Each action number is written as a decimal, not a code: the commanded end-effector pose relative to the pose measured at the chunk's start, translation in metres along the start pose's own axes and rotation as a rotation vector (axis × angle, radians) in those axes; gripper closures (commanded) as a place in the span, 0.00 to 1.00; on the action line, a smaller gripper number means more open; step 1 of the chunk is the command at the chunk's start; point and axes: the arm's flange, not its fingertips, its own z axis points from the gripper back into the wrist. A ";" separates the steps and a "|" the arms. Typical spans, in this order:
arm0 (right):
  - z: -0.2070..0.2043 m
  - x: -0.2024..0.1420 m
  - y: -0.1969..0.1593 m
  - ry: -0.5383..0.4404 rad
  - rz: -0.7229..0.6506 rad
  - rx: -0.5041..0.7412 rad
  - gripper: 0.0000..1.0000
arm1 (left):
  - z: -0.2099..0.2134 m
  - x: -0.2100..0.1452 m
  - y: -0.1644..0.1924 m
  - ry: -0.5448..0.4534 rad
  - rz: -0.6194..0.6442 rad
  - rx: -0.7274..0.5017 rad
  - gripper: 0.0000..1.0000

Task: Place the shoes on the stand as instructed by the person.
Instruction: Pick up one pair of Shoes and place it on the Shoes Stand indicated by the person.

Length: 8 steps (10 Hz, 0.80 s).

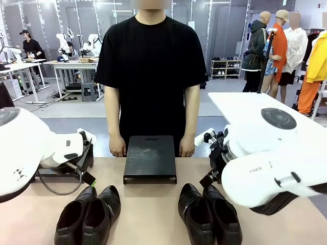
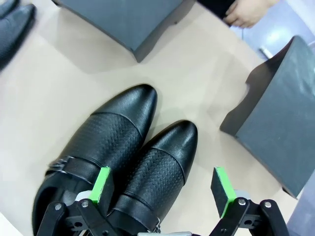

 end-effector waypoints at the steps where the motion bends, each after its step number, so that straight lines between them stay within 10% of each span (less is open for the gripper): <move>1: 0.054 0.024 -0.011 -0.023 -0.002 0.058 0.00 | 0.044 0.023 0.004 0.046 0.037 -0.078 0.00; 5: 0.155 0.016 -0.049 -0.099 -0.176 0.357 0.00 | 0.149 0.007 0.056 0.040 0.111 -0.477 0.00; 8: 0.219 -0.056 -0.098 -0.151 -0.299 0.577 0.00 | 0.222 -0.052 0.114 0.005 0.096 -0.694 0.00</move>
